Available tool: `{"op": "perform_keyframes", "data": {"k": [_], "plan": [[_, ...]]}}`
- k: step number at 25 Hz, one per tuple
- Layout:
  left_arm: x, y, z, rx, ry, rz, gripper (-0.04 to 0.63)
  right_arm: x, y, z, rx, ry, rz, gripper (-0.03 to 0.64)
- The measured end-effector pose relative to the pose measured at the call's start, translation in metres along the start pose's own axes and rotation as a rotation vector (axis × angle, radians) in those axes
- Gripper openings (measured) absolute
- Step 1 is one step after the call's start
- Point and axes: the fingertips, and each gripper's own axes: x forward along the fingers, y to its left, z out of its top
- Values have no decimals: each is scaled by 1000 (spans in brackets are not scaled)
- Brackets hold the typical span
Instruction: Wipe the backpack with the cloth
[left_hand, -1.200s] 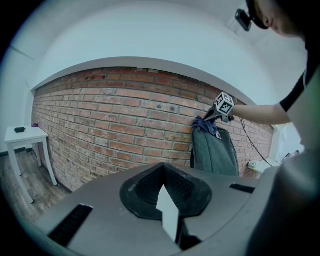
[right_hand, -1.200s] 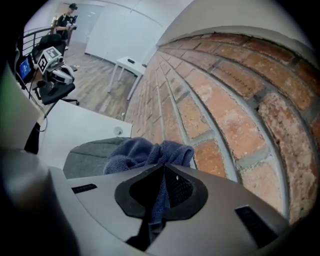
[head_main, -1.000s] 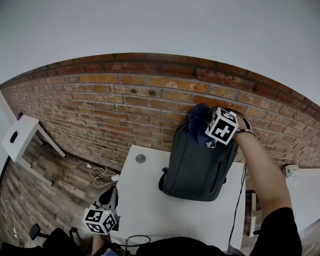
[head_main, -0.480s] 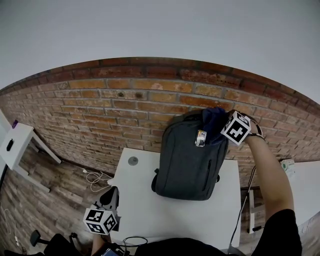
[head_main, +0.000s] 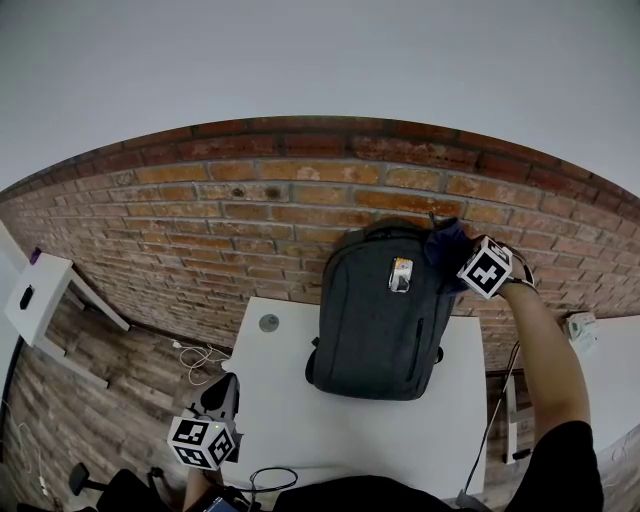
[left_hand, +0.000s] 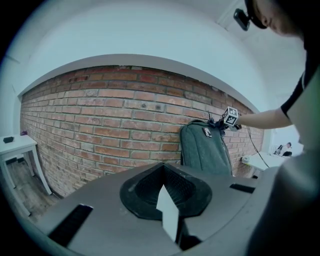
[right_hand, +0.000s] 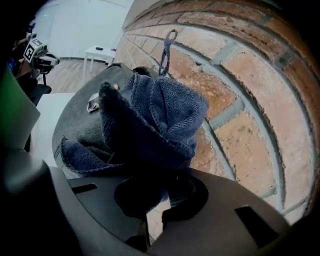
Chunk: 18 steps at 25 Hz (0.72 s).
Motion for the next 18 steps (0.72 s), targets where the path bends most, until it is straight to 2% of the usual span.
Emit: {"op": "perform_keyframes", "data": {"k": [5,10,14,18], "plan": [[2,0,-3,-1,6,2,-3,-5,-4,16,6,-53,-14,11],[-1,3,-5,-18,-4,9,-3,-22,-2,61,-34,-144,-57,11],[-2,6,-7,-27,-6,12,-3,-24,0,89,-112,-144,-105,11],[-5,12,-11,-39,-6,20,-3,-26,2,101,-115,-161,-123,11]]}}
